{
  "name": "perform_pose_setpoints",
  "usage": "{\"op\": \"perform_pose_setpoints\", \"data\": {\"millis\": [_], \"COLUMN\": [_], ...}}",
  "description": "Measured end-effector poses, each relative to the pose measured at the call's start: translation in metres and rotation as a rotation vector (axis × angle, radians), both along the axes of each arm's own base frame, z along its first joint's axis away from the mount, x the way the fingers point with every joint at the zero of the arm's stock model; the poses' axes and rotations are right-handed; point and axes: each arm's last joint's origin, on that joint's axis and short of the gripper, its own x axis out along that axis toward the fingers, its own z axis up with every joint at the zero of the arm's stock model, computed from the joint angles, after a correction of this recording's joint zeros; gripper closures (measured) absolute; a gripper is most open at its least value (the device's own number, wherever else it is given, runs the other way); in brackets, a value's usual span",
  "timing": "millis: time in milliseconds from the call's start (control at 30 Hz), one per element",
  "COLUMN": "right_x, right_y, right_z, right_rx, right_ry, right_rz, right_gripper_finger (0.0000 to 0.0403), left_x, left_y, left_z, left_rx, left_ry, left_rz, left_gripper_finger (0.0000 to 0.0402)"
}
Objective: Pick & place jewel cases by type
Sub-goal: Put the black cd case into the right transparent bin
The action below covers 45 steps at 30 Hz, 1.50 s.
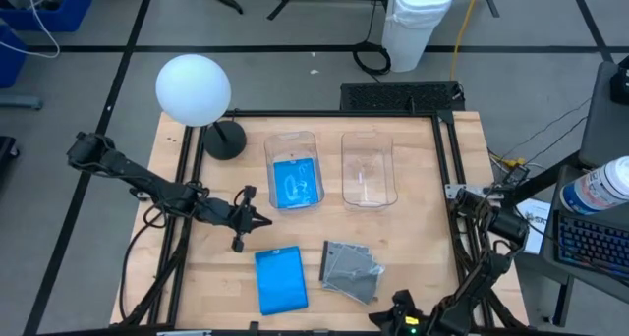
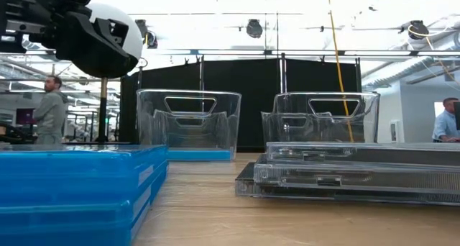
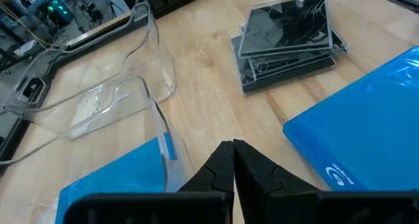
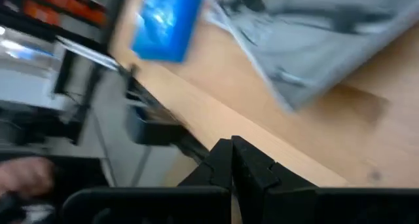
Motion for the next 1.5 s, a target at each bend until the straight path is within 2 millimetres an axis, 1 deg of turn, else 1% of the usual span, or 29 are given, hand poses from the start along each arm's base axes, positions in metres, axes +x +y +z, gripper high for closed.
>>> {"op": "perform_pose_setpoints", "data": {"millis": [33,167,200,300,367,533,667,767,833,1000,1100,1167,1233,1300,1500], "right_x": [-0.003,-0.013,-0.016,-0.017,-0.014,-0.005,-0.003,-0.003,-0.003,0.0,-0.001,-0.004,-0.008,-0.011,-0.016], "right_y": [-0.002,-0.012,-0.016,-0.025,-0.028,-0.032,-0.028,-0.026,-0.026,-0.03,-0.033,-0.036,-0.036,-0.036,-0.041], "right_z": [0.002,0.022,0.025,0.025,0.025,0.027,0.029,0.029,0.029,0.026,0.018,0.009,0.002,-0.005,-0.021], "right_rx": [0.0,-0.016,-0.009,0.025,0.039,-0.019,-0.065,-0.102,-0.11,-0.104,-0.031,0.028,0.077,0.114,0.238], "right_ry": [0.04,0.142,0.196,0.409,0.454,0.413,0.331,0.343,0.344,0.346,0.335,0.326,0.302,0.273,0.082], "right_rz": [0.011,0.036,0.045,0.07,0.068,0.09,0.126,0.196,0.211,0.191,0.128,0.083,0.08,0.09,0.04], "right_gripper_finger": [0.0402,0.0401,0.0402,0.0402,0.0402,0.0402,0.0396,0.0393,0.0393,0.0401,0.04,0.039,0.0369,0.034,0.0246], "left_x": [0.0,0.0,0.0,0.0,0.0,0.0,0.0,0.0,0.0,0.0,0.0,0.0,0.0,0.0,0.0], "left_y": [0.0,0.0,0.0,0.0,0.0,0.0,0.0,0.0,0.0,0.0,0.0,0.0,0.0,0.0,0.0], "left_z": [0.0,0.0,0.0,0.0,0.0,0.0,0.0,0.0,0.0,0.0,0.0,0.0,0.0,0.0,-0.001], "left_rx": [-0.004,-0.014,-0.016,-0.02,-0.026,-0.028,-0.028,-0.028,-0.03,-0.033,-0.034,-0.038,-0.038,-0.037,-0.034], "left_ry": [0.0,0.001,0.001,0.002,0.003,0.003,0.003,0.002,0.002,0.002,0.002,0.003,0.003,0.007,0.012], "left_rz": [0.002,0.007,0.007,0.009,0.012,0.014,0.014,0.015,0.015,0.017,0.017,0.019,0.02,0.02,0.02], "left_gripper_finger": [0.0382,0.0381,0.0381,0.0381,0.0381,0.038,0.038,0.038,0.038,0.038,0.038,0.038,0.038,0.038,0.038]}}
